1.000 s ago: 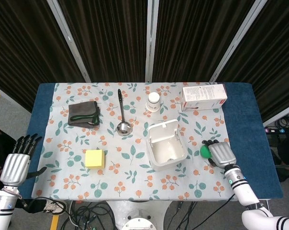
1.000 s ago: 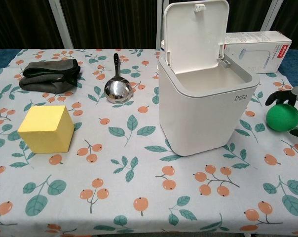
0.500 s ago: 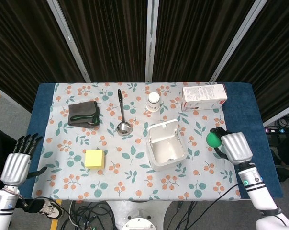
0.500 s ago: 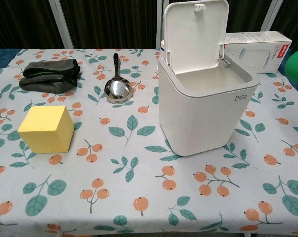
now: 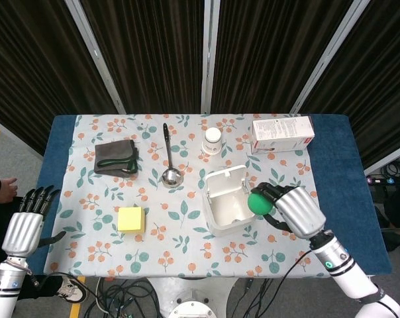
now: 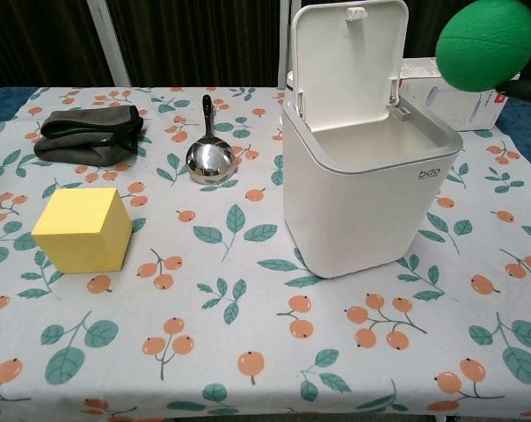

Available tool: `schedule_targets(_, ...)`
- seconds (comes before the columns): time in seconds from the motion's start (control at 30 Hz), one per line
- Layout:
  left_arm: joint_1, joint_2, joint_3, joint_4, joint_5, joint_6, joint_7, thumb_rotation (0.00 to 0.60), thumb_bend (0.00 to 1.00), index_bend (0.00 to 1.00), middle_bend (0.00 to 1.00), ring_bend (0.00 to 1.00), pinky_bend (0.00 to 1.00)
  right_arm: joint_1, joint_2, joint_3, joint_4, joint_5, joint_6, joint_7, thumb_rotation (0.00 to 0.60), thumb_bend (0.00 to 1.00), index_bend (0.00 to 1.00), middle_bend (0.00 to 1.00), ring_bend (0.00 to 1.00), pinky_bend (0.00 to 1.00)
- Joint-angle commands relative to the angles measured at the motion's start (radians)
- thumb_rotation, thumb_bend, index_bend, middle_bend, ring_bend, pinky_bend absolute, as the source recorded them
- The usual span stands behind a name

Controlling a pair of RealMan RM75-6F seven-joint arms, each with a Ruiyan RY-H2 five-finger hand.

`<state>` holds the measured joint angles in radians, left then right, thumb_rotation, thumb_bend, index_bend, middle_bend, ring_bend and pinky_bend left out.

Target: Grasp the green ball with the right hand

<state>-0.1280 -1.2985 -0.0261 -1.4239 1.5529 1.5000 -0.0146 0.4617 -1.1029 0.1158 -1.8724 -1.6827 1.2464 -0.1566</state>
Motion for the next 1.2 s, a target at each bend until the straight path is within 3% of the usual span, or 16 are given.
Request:
schedule_targets(0.03,0.001,-0.002,0.0,0.006,-0.001,0.0,-0.005,0.6,0.0,0.09,0.04,0.0,0.07,0.031,-0.041,0.017,0.01,0.021,-0.035,-0.025,0.6,0.29,0.61,0.55,0.5,0.65)
schedule_targets(0.13,0.001,-0.004,0.0,0.011,-0.002,0.0,-0.01,0.6,0.0,0.09,0.04,0.0,0.07,0.053,-0.061,0.016,0.014,0.018,-0.062,-0.033,0.6,0.27,0.51,0.48,0.42,0.57)
schedule_targets(0.27,0.005,-0.009,0.002,0.017,-0.005,0.002,-0.012,0.6,0.0,0.09,0.04,0.0,0.07,0.07,-0.056,-0.001,0.005,0.023,-0.107,-0.047,0.6,0.18,0.25,0.25,0.13,0.25)
schedule_targets(0.37,0.008,-0.008,0.002,0.021,-0.004,0.006,-0.018,0.6,0.0,0.09,0.04,0.0,0.07,0.07,-0.053,-0.005,0.004,0.027,-0.107,-0.046,0.6,0.11,0.11,0.13,0.01,0.14)
schedule_targets(0.47,0.009,-0.008,-0.001,0.025,-0.006,0.008,-0.022,0.6,0.0,0.09,0.04,0.0,0.07,0.058,-0.043,-0.01,0.005,0.023,-0.083,-0.035,0.6,0.08,0.05,0.1,0.0,0.11)
schedule_targets(0.6,0.01,-0.009,0.001,0.025,-0.004,0.011,-0.022,0.6,0.0,0.09,0.04,0.0,0.07,0.027,-0.023,-0.015,0.012,0.003,-0.017,-0.01,0.6,0.07,0.04,0.1,0.0,0.1)
schedule_targets(0.83,0.012,-0.005,-0.002,0.014,-0.002,0.018,-0.019,0.6,0.0,0.09,0.04,0.0,0.07,-0.137,-0.007,-0.07,0.117,-0.022,0.223,0.071,0.6,0.05,0.04,0.1,0.0,0.09)
schedule_targets(1.0,0.008,0.004,-0.004,0.002,0.004,0.019,-0.019,0.6,0.0,0.09,0.04,0.0,0.07,-0.256,-0.034,-0.098,0.275,0.086,0.307,0.115,0.6,0.05,0.01,0.05,0.0,0.03)
schedule_targets(1.2,0.011,0.007,-0.004,-0.004,0.002,0.023,-0.016,0.6,0.0,0.09,0.04,0.0,0.07,-0.325,-0.058,-0.111,0.39,0.238,0.243,0.204,0.6,0.05,0.0,0.0,0.0,0.0)
